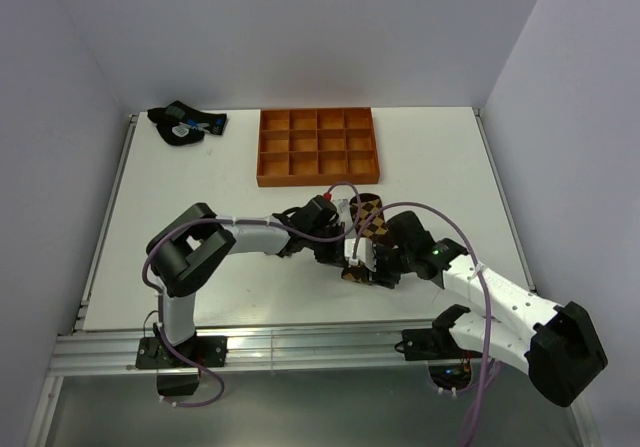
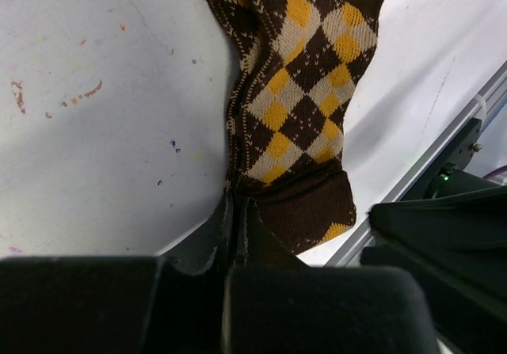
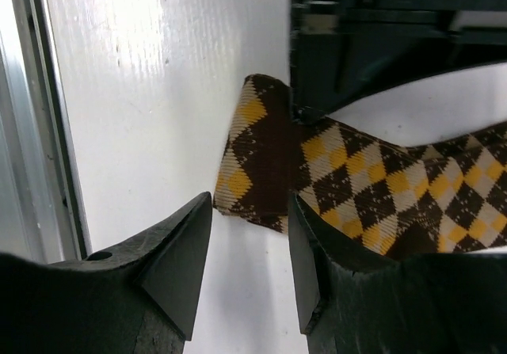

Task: Roll the socks
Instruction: Roll the sock at the center of the board.

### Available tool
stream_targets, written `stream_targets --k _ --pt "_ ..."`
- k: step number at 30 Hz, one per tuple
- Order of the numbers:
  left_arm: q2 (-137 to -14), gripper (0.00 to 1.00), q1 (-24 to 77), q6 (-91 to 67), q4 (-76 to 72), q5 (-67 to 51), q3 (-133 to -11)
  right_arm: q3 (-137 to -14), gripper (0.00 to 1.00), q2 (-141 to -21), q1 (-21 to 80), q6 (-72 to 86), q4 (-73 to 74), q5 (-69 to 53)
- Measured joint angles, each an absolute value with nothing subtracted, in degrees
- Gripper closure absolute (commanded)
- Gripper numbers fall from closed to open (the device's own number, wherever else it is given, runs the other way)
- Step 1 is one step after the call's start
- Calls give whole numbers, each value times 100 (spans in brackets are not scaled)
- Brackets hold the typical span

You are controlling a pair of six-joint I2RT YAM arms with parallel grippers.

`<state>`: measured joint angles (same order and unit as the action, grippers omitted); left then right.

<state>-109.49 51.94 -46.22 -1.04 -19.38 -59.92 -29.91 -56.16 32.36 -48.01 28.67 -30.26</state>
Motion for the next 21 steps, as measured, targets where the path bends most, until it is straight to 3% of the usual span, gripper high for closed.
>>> stream_targets --k 21 --pt "-11146 100 5122 -4639 27 -2235 -6237 -2484 47 -6010 4239 -4917 1905 -1844"
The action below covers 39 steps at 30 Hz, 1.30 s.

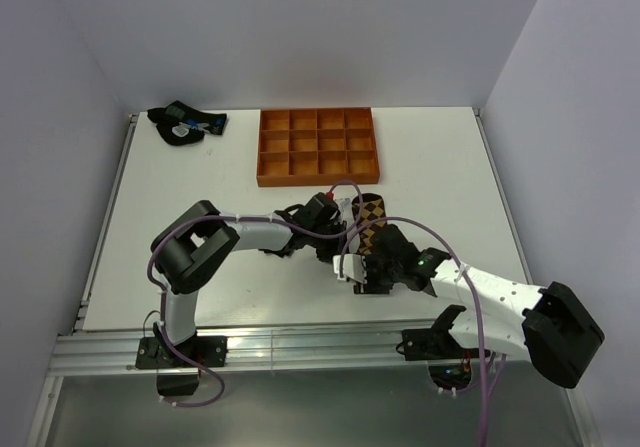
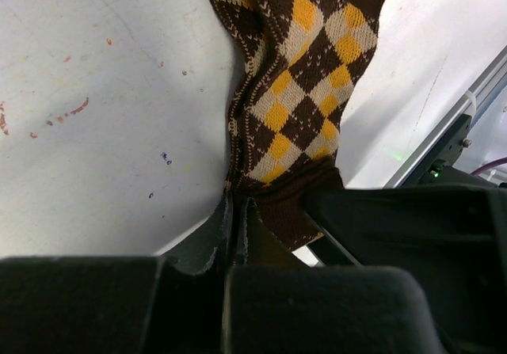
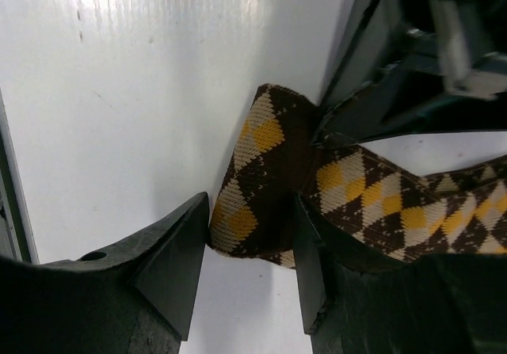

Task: Roll the socks
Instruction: Roll the sock at the center of the board.

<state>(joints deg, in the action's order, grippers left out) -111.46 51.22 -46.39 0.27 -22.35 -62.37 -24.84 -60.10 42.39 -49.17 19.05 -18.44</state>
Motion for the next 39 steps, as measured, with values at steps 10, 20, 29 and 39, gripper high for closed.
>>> stream_targets --k 10,20,29,39 --pt "-11163 100 5118 -4654 73 -2268 -6283 -2388 76 -6213 4331 -4827 1614 -1551" --pt "-11004 100 5083 -5293 -694 -2191 -5741 -2427 91 -6202 3837 -4685 1693 -2029" --pt "-10388 100 5221 -6034 -1358 -1597 -4967 -3192 91 -6788 2917 -5113 2580 -3009" --pt "-9225 100 5935 -6796 -1815 -283 -3708 -4134 93 -8027 2908 -5247 3708 -3776"
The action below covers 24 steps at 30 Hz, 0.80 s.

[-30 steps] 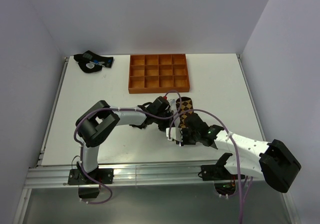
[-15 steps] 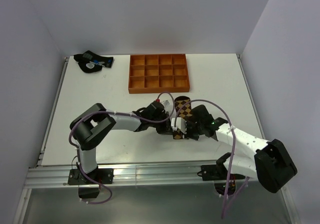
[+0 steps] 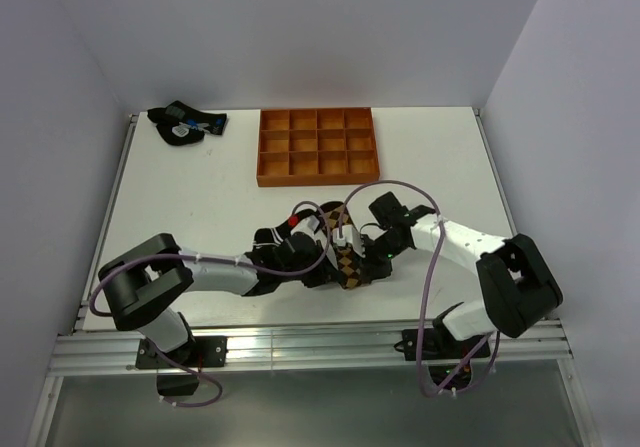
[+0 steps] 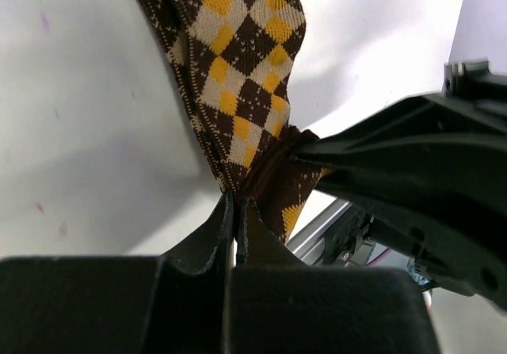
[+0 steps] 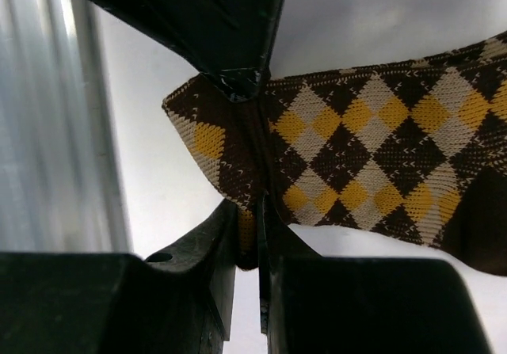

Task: Roll the socks
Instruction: Roll the sock at the center of the board.

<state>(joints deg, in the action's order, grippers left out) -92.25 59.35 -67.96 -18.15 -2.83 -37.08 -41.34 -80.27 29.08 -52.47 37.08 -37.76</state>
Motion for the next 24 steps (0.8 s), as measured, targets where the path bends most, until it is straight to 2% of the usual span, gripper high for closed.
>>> stream_targets --k 6,14,20,21,24 --pt "-9177 100 6464 -7240 -2233 318 -3387 -4860 93 -8914 2753 -5374 4801 -4121" --pt "-9380 100 6565 -7269 -2464 919 -3365 -5765 95 -10248 2381 -5645 5710 -4508" --pt "-9400 80 6683 -7142 -2626 1350 -3299 -5817 95 -10462 2215 -5522 5778 -4624" --pt "-9369 73 6718 -7059 -2547 1496 -3299 -5872 95 -10519 2193 -5516 5852 -4558" --pt "-9161 61 6803 -6790 -2272 1988 -3173 -6080 95 -10787 2073 -5516 6163 -4508"
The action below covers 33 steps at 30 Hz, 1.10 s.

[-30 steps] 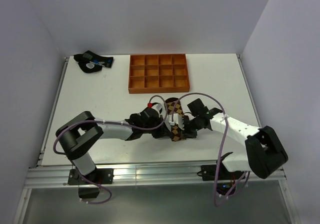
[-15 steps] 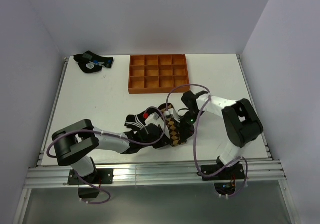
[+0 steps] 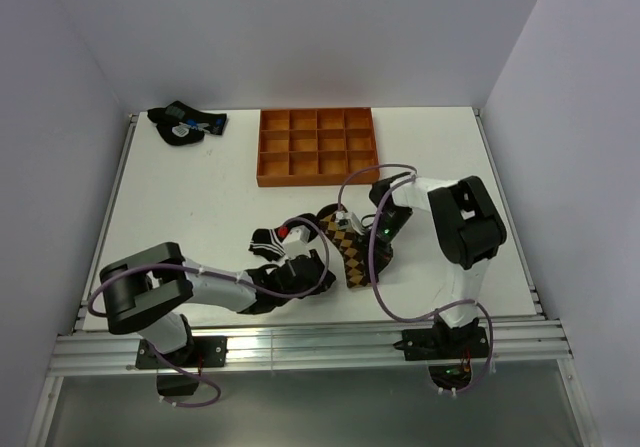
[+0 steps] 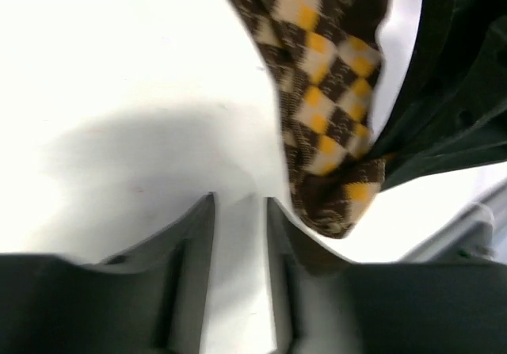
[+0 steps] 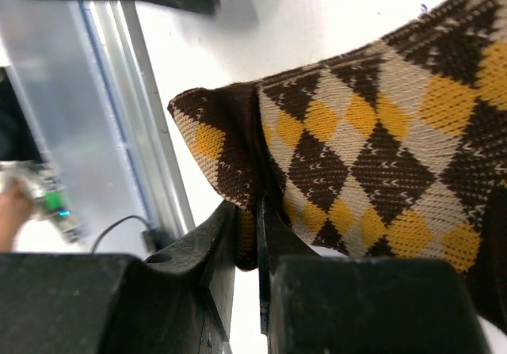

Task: Roll the socks
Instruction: Roll the sock at the center of the board.

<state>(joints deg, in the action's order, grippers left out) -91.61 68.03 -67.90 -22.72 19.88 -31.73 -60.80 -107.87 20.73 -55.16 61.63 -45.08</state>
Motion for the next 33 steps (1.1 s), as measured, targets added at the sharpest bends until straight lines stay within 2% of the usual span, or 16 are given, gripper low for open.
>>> stream_targets --k 5,11,16,20,25,33 --pt "-8838 51 6917 -6213 -2139 2628 -3009 -6416 95 -11306 1986 -5513 6591 -4580" --pt "-8715 38 7284 -4705 -2709 3098 -2958 -6694 94 -11679 1929 -5485 6928 -4637" --pt "-8755 35 7804 -3218 -3291 3212 -2976 -6904 94 -11952 1872 -5402 7146 -4672" --pt "-8871 37 8235 -2322 -3310 3208 -3164 -6943 94 -12057 1793 -5297 7207 -4683" --pt "-9341 36 8656 -1518 -3157 3221 -3809 -6943 94 -12110 1678 -5249 7255 -4683" --pt "-9992 29 8844 -611 -3140 3299 -4318 -6982 94 -12228 1581 -5179 7354 -4687"
